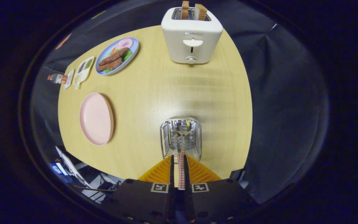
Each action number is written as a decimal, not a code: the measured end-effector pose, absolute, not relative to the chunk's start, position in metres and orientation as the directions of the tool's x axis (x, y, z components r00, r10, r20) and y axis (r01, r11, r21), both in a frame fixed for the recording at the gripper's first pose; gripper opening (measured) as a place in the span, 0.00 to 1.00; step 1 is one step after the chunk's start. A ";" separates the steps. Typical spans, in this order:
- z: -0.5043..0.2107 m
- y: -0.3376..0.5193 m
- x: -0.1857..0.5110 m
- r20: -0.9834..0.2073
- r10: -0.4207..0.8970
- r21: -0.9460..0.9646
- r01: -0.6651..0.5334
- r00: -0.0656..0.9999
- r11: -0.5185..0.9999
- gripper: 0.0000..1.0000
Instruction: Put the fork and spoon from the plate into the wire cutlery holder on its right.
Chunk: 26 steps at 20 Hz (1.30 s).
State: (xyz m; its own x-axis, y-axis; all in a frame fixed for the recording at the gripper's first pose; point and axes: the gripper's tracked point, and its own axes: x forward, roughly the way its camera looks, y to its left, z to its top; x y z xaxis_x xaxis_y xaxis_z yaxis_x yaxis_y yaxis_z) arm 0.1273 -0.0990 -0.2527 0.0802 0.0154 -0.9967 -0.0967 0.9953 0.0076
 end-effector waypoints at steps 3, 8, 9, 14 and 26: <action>-0.239 -0.081 0.115 -0.993 0.042 0.027 -0.134 0.112 0.991 0.19; -0.212 -0.042 0.093 -0.966 0.084 0.042 -0.171 0.243 0.984 0.25; -0.206 -0.030 0.088 -0.956 0.106 0.055 -0.186 0.274 0.981 0.27; -0.172 0.022 0.078 -0.857 0.163 0.046 -0.243 0.489 0.969 0.63; -0.034 0.090 0.048 -0.262 0.182 0.036 -0.179 0.948 0.983 0.89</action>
State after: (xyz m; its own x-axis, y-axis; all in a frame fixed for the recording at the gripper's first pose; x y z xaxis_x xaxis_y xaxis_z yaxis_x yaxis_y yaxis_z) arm 0.0483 0.0904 -0.0344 0.9476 0.1823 -0.2624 -0.1793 0.9832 0.0358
